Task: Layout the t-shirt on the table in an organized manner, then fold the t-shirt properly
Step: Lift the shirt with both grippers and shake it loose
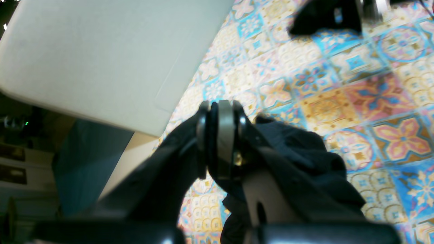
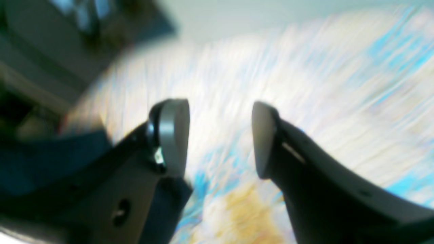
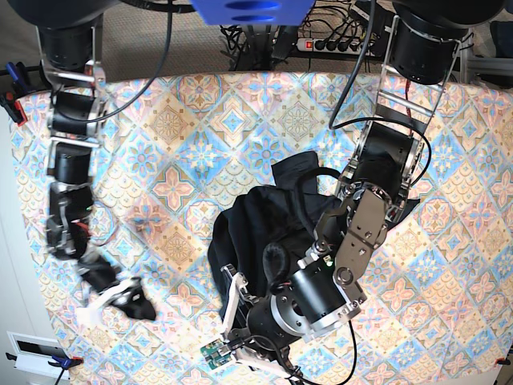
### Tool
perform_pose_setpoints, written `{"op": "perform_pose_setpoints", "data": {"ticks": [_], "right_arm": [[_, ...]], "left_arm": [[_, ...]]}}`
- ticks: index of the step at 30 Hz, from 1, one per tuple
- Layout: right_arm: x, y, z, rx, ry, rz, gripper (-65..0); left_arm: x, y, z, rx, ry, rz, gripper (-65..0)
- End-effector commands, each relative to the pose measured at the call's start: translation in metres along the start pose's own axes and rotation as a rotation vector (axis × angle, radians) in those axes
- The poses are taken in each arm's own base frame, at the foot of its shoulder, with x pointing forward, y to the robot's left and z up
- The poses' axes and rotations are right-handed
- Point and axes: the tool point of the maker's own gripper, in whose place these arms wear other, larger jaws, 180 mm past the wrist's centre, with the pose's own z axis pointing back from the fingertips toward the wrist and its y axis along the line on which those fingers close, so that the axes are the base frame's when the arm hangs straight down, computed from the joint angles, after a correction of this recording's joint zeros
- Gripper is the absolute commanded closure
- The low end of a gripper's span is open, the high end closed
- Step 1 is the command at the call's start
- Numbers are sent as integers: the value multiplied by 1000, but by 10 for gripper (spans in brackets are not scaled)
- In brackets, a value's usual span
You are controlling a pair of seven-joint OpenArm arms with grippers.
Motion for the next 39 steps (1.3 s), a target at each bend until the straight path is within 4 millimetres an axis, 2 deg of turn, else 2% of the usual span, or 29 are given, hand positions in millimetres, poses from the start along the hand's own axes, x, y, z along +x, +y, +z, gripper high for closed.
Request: {"op": "perform_pose_setpoints", "data": {"ticks": [1, 6, 12, 15, 19, 23, 26, 28, 31, 36, 39], "right_arm": [[41, 2, 5, 14, -91, 38, -284], [36, 7, 0, 25, -70, 48, -285], [9, 27, -15, 72, 32, 107, -285], [10, 42, -20, 107, 44, 157, -285], [5, 83, -40, 194, 30, 163, -285], [3, 90, -44, 210, 30, 160, -285], [-6, 119, -60, 267, 22, 129, -285], [-10, 130, -66, 290, 22, 118, -285], [-14, 137, -69, 303, 33, 117, -285], [-43, 158, -76, 354, 123, 165, -285], [-52, 163, -77, 367, 150, 180, -285]], "left_arm": [[20, 11, 7, 34, -60, -16, 0], [13, 15, 8, 44, -43, -19, 0], [12, 16, 8, 45, -41, -21, 0], [8, 13, 6, 37, -34, -15, 0], [3, 6, 4, 21, -26, -5, 0], [6, 4, 7, 22, -39, -8, 0], [5, 3, 6, 19, -37, -6, 0], [4, 3, 6, 18, -36, -5, 0], [4, 3, 6, 18, -36, -5, 0], [4, 3, 6, 21, -35, -6, 0], [4, 3, 6, 21, -35, -6, 0]]}}
